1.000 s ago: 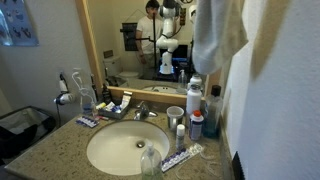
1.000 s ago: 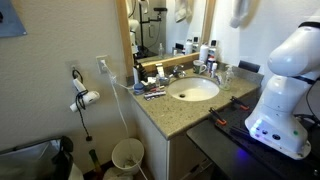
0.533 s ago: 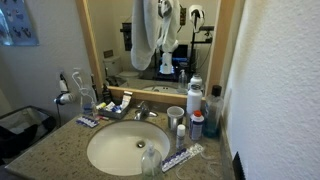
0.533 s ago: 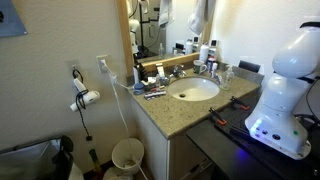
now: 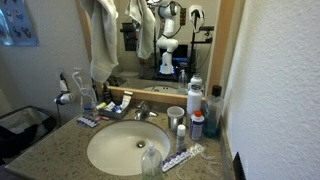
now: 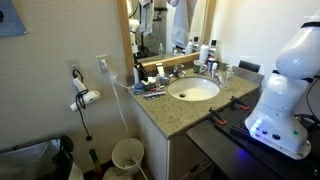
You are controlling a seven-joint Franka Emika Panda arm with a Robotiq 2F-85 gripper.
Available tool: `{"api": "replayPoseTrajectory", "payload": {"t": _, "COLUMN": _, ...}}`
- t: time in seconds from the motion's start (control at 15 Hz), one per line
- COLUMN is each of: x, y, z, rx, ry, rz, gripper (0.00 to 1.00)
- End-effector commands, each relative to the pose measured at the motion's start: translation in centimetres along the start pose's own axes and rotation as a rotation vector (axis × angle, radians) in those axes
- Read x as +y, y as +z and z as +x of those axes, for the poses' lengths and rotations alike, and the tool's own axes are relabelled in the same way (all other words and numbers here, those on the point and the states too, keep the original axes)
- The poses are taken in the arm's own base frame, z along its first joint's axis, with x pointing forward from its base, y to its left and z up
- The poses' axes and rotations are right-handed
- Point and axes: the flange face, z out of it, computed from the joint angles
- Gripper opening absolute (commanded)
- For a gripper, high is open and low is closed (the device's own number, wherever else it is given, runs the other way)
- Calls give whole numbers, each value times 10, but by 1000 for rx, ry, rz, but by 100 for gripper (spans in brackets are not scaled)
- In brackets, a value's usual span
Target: Take the towel off the wall and place it on the counter
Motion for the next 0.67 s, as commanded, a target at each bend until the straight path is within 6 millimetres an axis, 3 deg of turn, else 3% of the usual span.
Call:
{"api": "replayPoseTrajectory", "payload": {"t": 0.0, "x": -21, "y": -13, "z": -33, "rx": -86, "ry": -108, "rz": 144, "gripper": 3}}
{"api": "replayPoseTrajectory", "payload": {"t": 0.6, "x": -61, "y": -21, "z": -142, "rx": -457, "ry": -406, "rz": 479, "gripper": 3}}
